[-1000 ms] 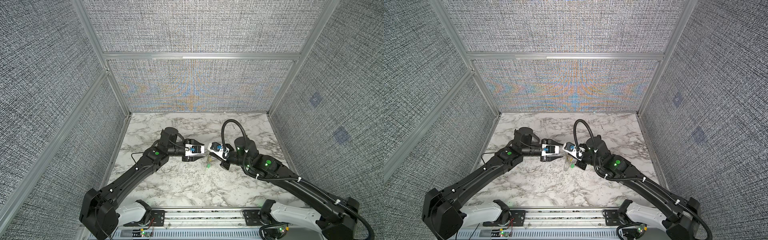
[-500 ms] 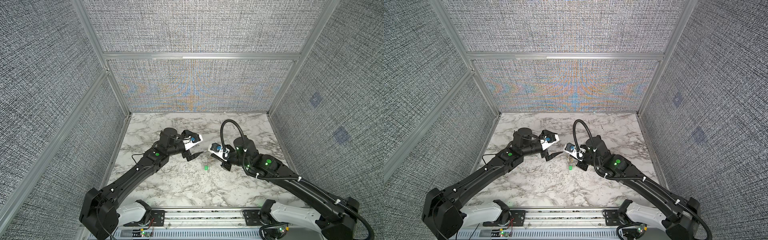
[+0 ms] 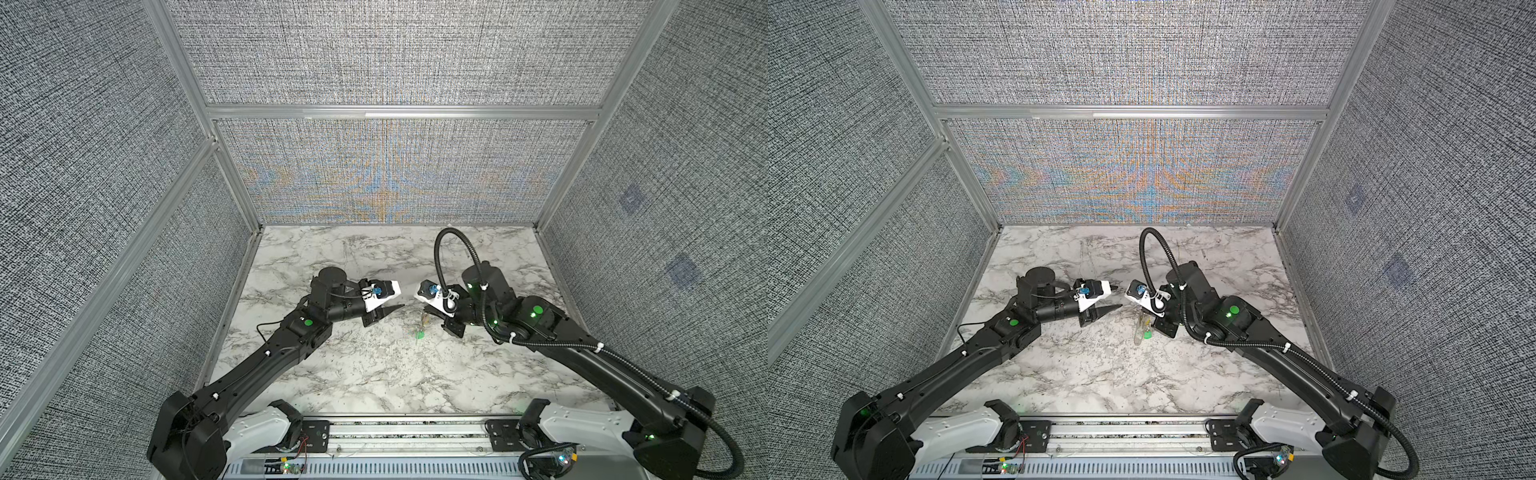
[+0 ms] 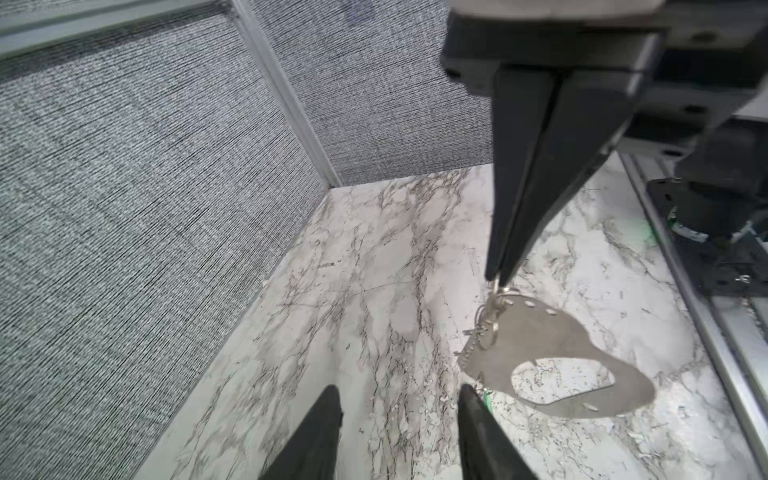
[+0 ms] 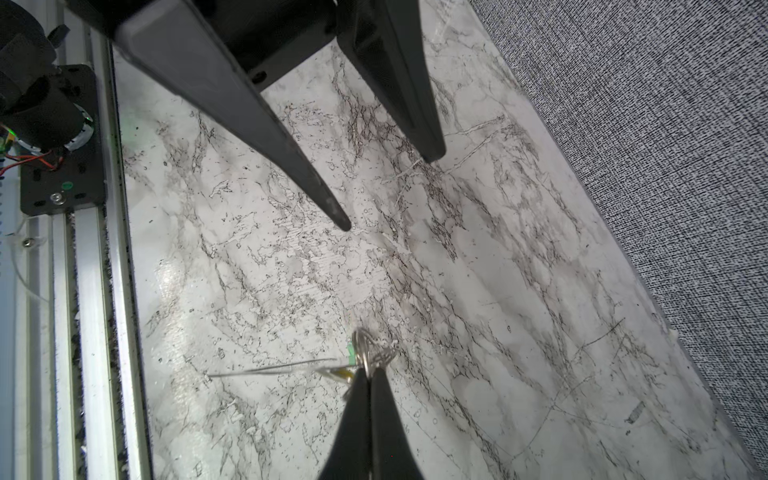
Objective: Remove the keys from the keyring
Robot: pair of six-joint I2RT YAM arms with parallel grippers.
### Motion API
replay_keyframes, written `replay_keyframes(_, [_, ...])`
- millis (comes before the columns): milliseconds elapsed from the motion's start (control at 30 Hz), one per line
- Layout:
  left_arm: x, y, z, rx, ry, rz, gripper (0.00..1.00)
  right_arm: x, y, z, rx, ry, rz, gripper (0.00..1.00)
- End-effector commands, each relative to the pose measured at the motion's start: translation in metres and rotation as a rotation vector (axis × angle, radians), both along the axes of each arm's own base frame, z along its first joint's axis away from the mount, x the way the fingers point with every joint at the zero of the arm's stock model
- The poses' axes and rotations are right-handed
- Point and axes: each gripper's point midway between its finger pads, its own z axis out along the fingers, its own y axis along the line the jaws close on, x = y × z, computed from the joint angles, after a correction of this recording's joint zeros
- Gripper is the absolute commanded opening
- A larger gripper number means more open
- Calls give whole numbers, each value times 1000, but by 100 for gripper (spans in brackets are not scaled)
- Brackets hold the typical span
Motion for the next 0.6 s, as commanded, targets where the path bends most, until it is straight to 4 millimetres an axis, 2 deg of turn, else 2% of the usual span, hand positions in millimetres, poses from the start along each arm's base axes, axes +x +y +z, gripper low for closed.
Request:
replay_keyframes(0, [-19,-5,3,-9,-14,-111,42,-5,-2,-1,-31,23,17,0])
replay_keyframes(233, [-26,-17,-3,14,2,-174,35,-5,-1,-2,-49,54,19,0])
replay_keyframes(567, [-26,-25,-9,0,37,-186,33,-1,3,-2,-33,41,13,0])
